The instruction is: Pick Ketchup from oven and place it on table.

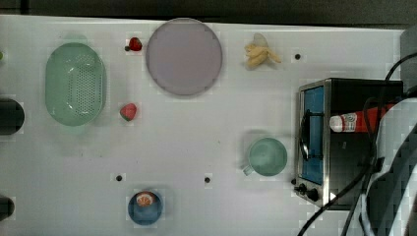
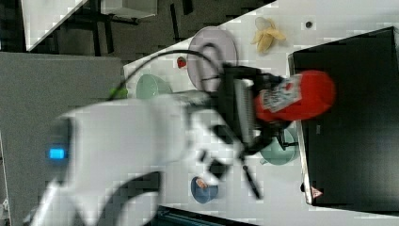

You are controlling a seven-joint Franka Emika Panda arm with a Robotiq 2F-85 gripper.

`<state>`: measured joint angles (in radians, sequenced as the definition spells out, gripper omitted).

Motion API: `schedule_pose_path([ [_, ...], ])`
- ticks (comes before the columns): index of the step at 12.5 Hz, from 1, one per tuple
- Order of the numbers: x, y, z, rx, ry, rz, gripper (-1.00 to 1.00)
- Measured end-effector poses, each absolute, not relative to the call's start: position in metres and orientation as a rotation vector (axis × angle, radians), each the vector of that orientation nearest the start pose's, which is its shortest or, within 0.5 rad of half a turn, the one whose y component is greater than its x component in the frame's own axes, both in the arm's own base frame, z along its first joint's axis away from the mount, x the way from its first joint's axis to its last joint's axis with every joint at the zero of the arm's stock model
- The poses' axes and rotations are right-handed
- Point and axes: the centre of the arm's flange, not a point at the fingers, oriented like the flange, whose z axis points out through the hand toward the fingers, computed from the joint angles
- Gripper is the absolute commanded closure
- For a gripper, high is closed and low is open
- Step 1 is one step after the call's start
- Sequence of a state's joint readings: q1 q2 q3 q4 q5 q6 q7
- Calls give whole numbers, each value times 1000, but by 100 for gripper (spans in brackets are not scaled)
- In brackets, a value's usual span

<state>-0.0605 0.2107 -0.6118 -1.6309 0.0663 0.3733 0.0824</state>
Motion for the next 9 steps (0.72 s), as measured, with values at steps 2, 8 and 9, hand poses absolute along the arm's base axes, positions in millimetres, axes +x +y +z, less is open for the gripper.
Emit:
schedule_pose_path([
  [2, 520, -331, 577, -2336, 2136, -192, -27],
  [8, 567, -162, 617, -2604, 1718, -81, -27],
  [9, 578, -122, 604, -2672, 1625, -44, -27],
])
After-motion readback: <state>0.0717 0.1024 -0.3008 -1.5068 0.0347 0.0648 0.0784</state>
